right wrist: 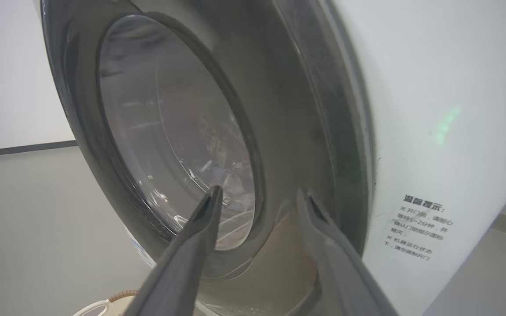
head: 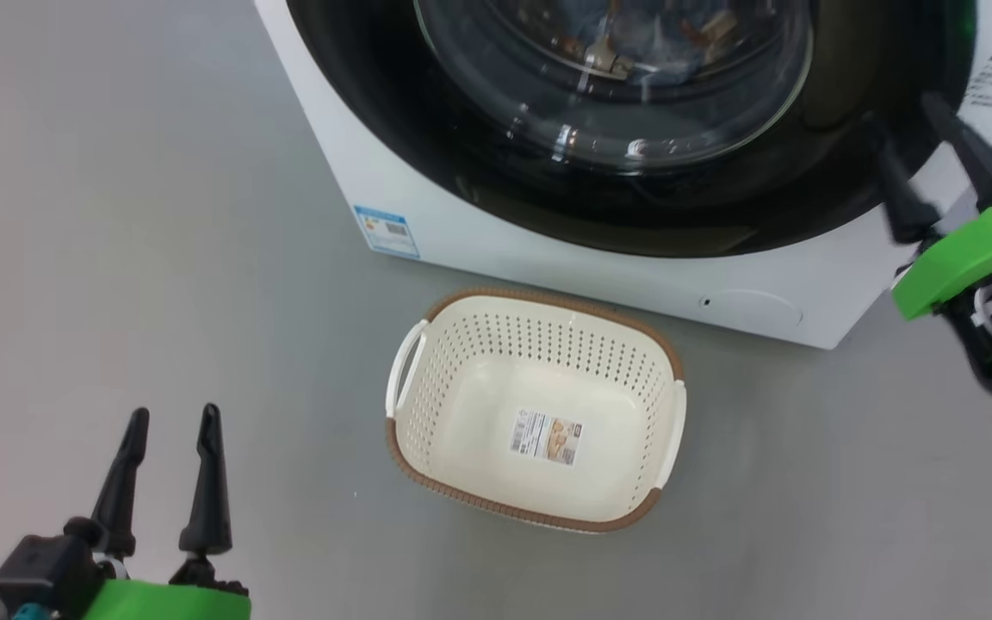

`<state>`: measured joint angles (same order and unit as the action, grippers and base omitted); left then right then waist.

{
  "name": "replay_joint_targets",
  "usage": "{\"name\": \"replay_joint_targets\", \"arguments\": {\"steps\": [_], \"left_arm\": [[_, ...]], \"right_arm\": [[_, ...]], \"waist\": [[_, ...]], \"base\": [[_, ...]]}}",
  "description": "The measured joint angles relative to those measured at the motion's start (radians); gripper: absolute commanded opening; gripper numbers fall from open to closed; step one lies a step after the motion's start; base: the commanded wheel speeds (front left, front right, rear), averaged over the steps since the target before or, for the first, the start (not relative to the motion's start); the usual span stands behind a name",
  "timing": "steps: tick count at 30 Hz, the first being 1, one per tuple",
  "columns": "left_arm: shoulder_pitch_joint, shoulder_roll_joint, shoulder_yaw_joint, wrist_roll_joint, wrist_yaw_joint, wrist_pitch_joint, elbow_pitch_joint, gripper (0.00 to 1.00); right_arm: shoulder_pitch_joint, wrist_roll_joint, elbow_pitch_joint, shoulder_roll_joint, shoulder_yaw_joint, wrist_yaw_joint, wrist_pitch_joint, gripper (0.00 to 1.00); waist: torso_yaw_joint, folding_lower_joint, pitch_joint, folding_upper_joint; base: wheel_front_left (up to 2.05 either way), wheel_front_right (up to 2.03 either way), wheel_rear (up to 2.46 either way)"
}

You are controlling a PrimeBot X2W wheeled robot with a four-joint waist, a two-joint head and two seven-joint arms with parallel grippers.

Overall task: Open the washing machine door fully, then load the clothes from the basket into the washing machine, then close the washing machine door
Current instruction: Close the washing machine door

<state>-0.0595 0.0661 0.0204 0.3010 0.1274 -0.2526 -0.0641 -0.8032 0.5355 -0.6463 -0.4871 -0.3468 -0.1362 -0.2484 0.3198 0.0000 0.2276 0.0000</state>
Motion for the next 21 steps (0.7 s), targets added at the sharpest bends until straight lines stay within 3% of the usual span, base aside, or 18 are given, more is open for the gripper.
{"name": "replay_joint_targets", "arguments": {"steps": [9, 21], "left_arm": [[0.041, 0.027, -0.002, 0.0, 0.0, 0.0, -0.003, 1.0], [0.077, 0.031, 0.008, -0.008, 0.0, 0.0, 0.009, 1.0]], "right_arm": [[0.128, 0.003, 0.08, 0.027, -0.002, 0.0, -0.001, 1.0], [0.301, 0.004, 0.217, 0.061, 0.04, 0.0, -0.001, 1.0]], "waist": [[-0.048, 0.0, -0.088, 0.0], [-0.163, 0.0, -0.159, 0.0]], "base": [[0.0, 0.0, 0.0], [0.0, 0.0, 0.0]]}}
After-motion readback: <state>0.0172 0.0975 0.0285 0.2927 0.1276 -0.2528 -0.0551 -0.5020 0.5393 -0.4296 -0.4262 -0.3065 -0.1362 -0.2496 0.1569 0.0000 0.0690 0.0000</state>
